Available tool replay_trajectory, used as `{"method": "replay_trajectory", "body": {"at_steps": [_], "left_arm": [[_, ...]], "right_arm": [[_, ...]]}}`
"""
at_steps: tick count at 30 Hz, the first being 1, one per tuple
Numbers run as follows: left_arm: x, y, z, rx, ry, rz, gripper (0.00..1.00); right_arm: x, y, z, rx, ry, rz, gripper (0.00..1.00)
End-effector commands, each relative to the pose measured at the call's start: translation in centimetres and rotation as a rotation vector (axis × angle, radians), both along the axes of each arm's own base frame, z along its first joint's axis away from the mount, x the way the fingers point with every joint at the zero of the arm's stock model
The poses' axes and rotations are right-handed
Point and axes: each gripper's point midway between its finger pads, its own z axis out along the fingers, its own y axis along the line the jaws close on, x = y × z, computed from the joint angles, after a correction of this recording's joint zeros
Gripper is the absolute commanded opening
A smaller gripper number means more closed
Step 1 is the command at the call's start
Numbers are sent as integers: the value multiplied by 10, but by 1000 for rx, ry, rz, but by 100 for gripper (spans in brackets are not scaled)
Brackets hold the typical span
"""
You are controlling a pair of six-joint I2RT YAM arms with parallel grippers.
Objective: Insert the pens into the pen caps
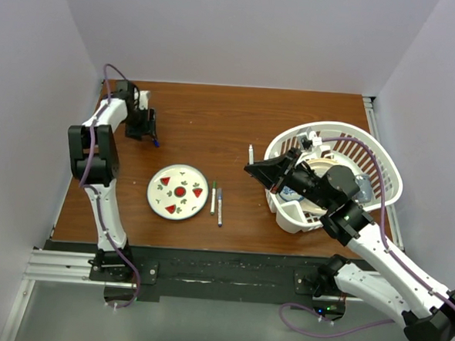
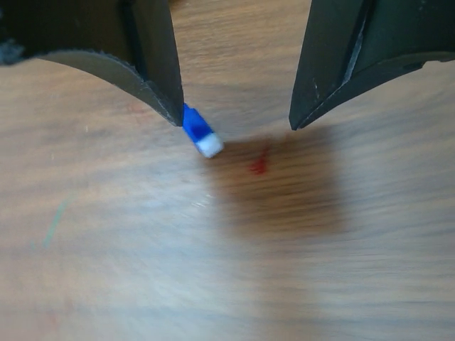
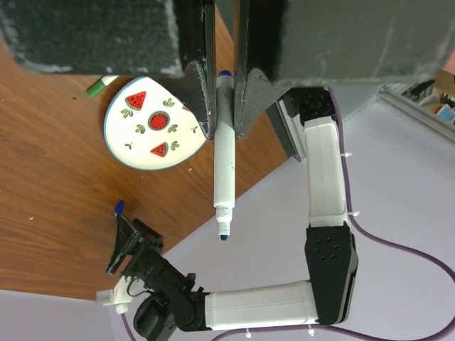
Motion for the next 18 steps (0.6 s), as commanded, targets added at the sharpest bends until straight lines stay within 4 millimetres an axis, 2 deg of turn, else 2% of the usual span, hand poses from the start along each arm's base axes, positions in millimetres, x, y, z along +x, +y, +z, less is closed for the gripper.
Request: {"method": "replay_trajectory", "body": {"at_steps": [1,2,3,4,5,6,7,8,9,11,14,15,16,17,18], "left_arm": [[16,22,71,-12,-214,344,66],[24,22,82,-33,-282,375,64],[22,18,97,-68,-321,432,63],[16,16,91,-71,-316,447,61],[16,19,95,-46,-336,474,60],[15,10,97,-42,-333,465,60],[17,11,100,-14,-336,491,60],[11,15,96,30,-309,522,60],[9,9,91,34,-288,567,60],[3,17,86,83,-269,648,59],[5,5,80,59,-264,675,57],[6,6,71,63,-246,682,57],[9,6,72,68,-247,688,57],[10,-10,68,64,-239,654,57],[12,-14,58,71,-218,645,57]], "right_arm": [[-2,-7,28,36,-66,-24,0],[-2,-7,28,37,-67,-22,0],[-2,-7,29,38,-69,-24,0],[-2,-7,29,38,-69,-24,0],[-3,-8,29,39,-70,-24,0],[-3,-7,30,38,-71,-24,0],[-2,-7,30,39,-70,-24,0],[-2,-7,30,40,-71,-24,0],[-2,-7,30,40,-71,-24,0],[-2,-7,30,37,-69,-21,0],[-6,-8,33,40,-72,-15,0],[-6,-8,31,39,-72,-15,0],[-6,-10,31,41,-72,-22,0],[-6,-10,30,36,-72,-24,0],[-6,-11,30,34,-72,-28,0]]}}
